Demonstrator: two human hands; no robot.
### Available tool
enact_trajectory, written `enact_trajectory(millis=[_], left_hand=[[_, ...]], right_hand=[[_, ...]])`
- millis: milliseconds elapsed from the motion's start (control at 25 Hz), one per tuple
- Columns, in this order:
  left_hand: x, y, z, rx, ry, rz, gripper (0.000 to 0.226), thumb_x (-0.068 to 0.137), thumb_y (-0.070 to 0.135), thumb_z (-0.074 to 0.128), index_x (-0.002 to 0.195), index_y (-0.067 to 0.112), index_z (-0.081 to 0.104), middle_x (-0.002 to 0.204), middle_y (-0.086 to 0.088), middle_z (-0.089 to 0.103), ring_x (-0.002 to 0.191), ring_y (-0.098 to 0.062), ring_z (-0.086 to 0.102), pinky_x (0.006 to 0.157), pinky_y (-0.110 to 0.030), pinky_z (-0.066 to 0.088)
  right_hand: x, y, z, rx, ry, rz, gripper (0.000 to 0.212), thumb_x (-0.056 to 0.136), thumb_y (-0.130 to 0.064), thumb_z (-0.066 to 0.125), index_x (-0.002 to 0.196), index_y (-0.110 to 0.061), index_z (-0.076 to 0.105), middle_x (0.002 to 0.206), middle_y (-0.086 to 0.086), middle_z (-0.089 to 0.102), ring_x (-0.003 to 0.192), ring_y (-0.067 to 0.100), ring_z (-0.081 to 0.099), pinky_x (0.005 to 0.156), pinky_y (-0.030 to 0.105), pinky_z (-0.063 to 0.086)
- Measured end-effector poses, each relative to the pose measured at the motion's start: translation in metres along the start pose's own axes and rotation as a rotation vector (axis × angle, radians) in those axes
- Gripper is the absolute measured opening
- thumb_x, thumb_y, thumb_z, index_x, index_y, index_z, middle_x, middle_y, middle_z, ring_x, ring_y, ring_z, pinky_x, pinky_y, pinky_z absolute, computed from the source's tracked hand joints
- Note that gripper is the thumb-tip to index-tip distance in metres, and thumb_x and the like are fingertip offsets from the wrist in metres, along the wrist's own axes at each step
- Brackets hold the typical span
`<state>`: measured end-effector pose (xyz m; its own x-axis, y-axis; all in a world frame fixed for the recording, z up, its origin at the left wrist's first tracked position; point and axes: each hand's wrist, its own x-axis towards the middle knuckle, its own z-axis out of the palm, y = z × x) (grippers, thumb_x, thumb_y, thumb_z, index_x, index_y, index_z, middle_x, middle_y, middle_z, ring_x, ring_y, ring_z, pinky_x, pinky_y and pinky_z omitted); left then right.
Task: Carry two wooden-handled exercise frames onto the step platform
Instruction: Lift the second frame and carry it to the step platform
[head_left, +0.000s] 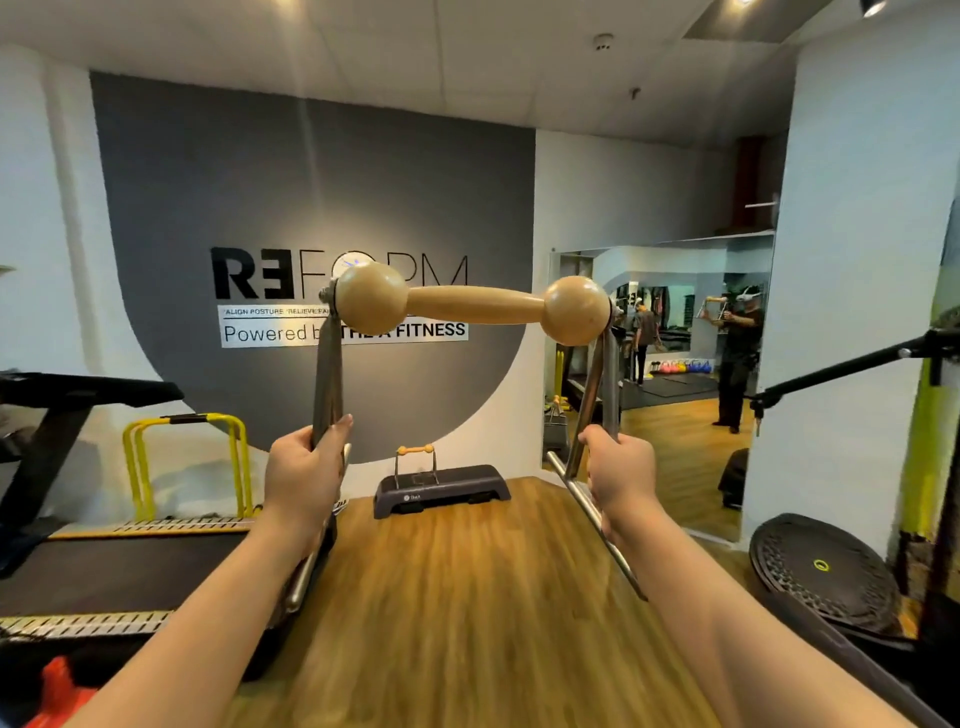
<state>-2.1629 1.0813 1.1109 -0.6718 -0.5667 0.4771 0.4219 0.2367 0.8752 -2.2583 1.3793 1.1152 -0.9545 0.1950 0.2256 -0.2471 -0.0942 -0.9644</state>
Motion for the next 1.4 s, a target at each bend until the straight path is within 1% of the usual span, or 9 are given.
enact_trajectory(millis=[360,560,760,880,1000,1120,1200,1280,1400], left_hand=[[0.174,-0.146,0.109,-0.036,0.018,-0.02,0.042,0.103,0.036,0.062,0.068,0.013,0.054,0.049,0.003,0.044,0.042,-0.013,0.04,0.048,-0.03,0.033],[0.285,-0.204,0.186,-0.029,0.042,-0.001,0.041,0.103,0.037,0.062,0.069,0.016,0.054,0.048,0.007,0.043,0.04,-0.011,0.039,0.043,-0.027,0.033],[0.373,-0.261,0.245,-0.046,0.027,-0.024,0.045,0.102,0.034,0.062,0.062,0.021,0.046,0.047,0.006,0.038,0.038,-0.011,0.033,0.038,-0.023,0.028],[0.433,-0.311,0.276,-0.021,0.035,-0.032,0.04,0.103,0.033,0.061,0.069,0.015,0.048,0.052,0.002,0.039,0.042,-0.014,0.034,0.039,-0.026,0.029],[0.498,-0.359,0.301,-0.017,0.045,-0.05,0.037,0.103,0.03,0.061,0.074,0.01,0.051,0.059,-0.008,0.038,0.046,-0.018,0.034,0.044,-0.029,0.029],[0.58,-0.414,0.327,-0.008,0.03,-0.069,0.038,0.101,0.033,0.063,0.074,0.009,0.053,0.065,-0.011,0.04,0.05,-0.023,0.034,0.05,-0.034,0.031],[0.632,-0.448,0.347,-0.01,0.008,-0.088,0.042,0.097,0.039,0.065,0.069,0.011,0.05,0.062,-0.01,0.04,0.052,-0.024,0.034,0.053,-0.037,0.031],[0.674,-0.478,0.368,0.007,-0.001,-0.102,0.043,0.093,0.044,0.065,0.067,0.012,0.052,0.062,-0.011,0.041,0.056,-0.027,0.037,0.056,-0.042,0.033],[0.73,-0.521,0.4,0.021,-0.013,-0.127,0.044,0.093,0.047,0.064,0.071,0.011,0.054,0.065,-0.012,0.043,0.061,-0.03,0.039,0.059,-0.045,0.033]], right_hand=[[0.23,0.086,0.083,-0.036,-0.032,-0.047,0.035,0.093,-0.02,0.063,0.059,-0.013,0.058,0.048,0.0,0.049,0.053,0.021,0.044,0.055,0.039,0.038],[0.369,0.113,0.126,-0.053,-0.059,-0.058,0.042,0.096,-0.02,0.062,0.055,-0.015,0.053,0.046,-0.001,0.046,0.048,0.018,0.043,0.05,0.033,0.038],[0.484,0.153,0.167,-0.042,-0.055,-0.004,0.036,0.095,-0.022,0.063,0.061,-0.016,0.051,0.053,0.0,0.046,0.051,0.017,0.04,0.05,0.032,0.034],[0.557,0.19,0.202,-0.036,-0.041,0.02,0.037,0.095,-0.024,0.063,0.061,-0.019,0.051,0.049,-0.006,0.046,0.046,0.013,0.041,0.048,0.029,0.035],[0.62,0.223,0.242,-0.028,-0.056,0.031,0.031,0.092,-0.026,0.062,0.065,-0.018,0.048,0.055,-0.001,0.042,0.047,0.015,0.041,0.052,0.033,0.035],[0.693,0.258,0.292,-0.086,0.051,0.036,0.027,0.09,-0.024,0.064,0.068,-0.011,0.055,0.057,0.001,0.049,0.055,0.021,0.05,0.056,0.032,0.041],[0.741,0.28,0.32,-0.109,0.1,0.039,0.024,0.092,-0.024,0.065,0.072,-0.012,0.062,0.048,-0.003,0.055,0.049,0.017,0.057,0.046,0.026,0.043],[0.782,0.299,0.341,-0.125,0.122,0.017,0.024,0.092,-0.026,0.065,0.071,-0.015,0.062,0.04,-0.009,0.056,0.043,0.011,0.057,0.036,0.021,0.04],[0.844,0.326,0.365,-0.145,0.142,0.02,0.027,0.09,-0.031,0.066,0.067,-0.017,0.062,0.042,-0.012,0.056,0.054,0.018,0.056,0.047,0.028,0.04]])
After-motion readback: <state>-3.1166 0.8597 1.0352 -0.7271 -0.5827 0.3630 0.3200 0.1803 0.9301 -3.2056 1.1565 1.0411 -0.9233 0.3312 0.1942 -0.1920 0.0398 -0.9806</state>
